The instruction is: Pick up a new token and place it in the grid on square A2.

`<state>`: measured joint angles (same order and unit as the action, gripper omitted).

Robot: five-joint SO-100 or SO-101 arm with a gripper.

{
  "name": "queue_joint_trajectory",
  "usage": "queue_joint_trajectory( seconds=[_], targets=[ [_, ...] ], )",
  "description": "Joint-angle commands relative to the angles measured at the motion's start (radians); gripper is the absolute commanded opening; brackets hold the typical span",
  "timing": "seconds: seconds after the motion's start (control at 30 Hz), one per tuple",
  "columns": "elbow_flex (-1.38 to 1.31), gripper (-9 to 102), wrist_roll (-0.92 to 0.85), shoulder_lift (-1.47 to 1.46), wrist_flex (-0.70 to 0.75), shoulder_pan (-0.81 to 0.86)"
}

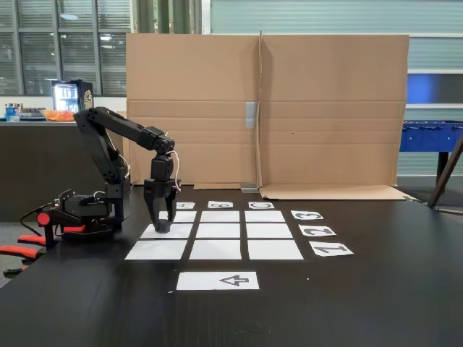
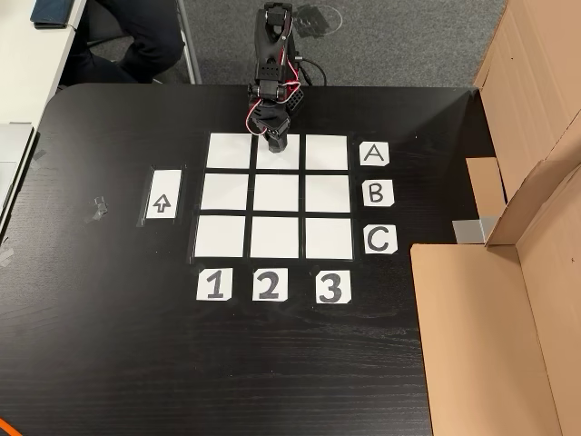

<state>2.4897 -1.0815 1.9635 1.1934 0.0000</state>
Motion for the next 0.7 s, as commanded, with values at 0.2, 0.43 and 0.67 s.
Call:
queue_joint_trajectory(
  seconds=[0.2, 0.43, 0.67],
  targets=[
    [-0.009, 14, 0.003, -0.021, -0.04, -0.003],
    [-0.008, 20, 0.003, -0.023, -0.043, 0.0],
    [-0.005, 30, 0.012, -0.023, -0.043, 0.0]
  ],
)
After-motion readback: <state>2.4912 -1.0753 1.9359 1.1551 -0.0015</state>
